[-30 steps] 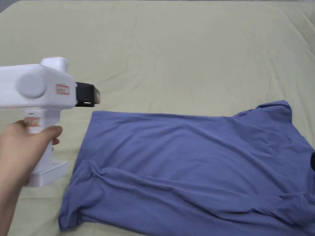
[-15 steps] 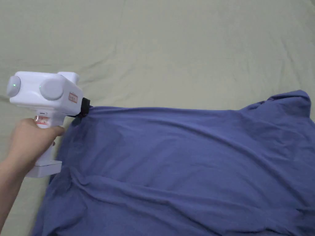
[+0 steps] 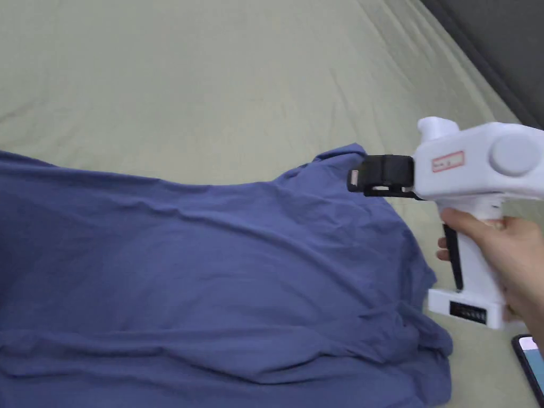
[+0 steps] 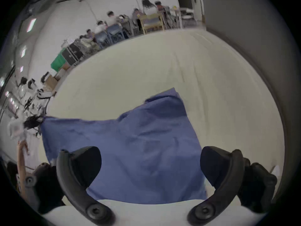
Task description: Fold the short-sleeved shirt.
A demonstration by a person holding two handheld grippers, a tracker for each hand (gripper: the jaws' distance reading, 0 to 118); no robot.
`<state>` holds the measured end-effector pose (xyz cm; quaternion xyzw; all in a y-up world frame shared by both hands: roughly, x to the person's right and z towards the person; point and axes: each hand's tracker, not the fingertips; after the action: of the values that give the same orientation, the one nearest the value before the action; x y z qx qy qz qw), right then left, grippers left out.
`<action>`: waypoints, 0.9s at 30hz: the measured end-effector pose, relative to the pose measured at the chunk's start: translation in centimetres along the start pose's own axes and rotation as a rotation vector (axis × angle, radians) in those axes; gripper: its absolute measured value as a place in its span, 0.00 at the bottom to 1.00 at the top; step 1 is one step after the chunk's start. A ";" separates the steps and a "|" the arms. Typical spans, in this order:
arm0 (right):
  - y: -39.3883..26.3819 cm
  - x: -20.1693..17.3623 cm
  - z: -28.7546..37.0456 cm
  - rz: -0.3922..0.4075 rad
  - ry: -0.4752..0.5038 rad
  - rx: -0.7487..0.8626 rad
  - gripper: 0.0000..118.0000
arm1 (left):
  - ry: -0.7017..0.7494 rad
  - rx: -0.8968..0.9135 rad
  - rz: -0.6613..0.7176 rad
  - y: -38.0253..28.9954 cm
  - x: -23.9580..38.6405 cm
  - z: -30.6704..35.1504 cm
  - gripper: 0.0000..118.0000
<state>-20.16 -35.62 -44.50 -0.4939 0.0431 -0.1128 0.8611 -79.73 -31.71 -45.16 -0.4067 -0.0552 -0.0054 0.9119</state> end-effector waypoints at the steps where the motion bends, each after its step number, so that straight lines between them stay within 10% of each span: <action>1: 0.7 -0.3 -2.1 -0.007 -0.041 -0.021 1.00 | 0.002 -0.004 0.009 -0.1 0.0 -0.2 0.00; 3: 2.4 0.3 -5.6 -0.014 -0.121 -0.076 1.00 | -0.002 -0.020 0.025 -0.4 0.0 -0.7 0.00; 9: 3.0 -0.1 -11.9 0.049 -0.189 -0.156 0.56 | -0.016 -0.046 0.078 -0.8 -0.6 -2.4 0.00; 12: 2.9 -0.9 -10.4 0.078 -0.143 -0.114 0.04 | -0.021 -0.051 0.085 -1.1 -0.3 -2.7 0.00; 27: -5.4 -2.5 8.1 0.218 -0.034 0.191 0.04 | -0.002 0.015 0.053 -5.8 -1.3 8.5 0.00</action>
<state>-21.89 -30.86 -35.88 -0.4040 0.0710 -0.0137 0.9119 -82.20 -29.30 -35.39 -0.4010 -0.0456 0.0195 0.9147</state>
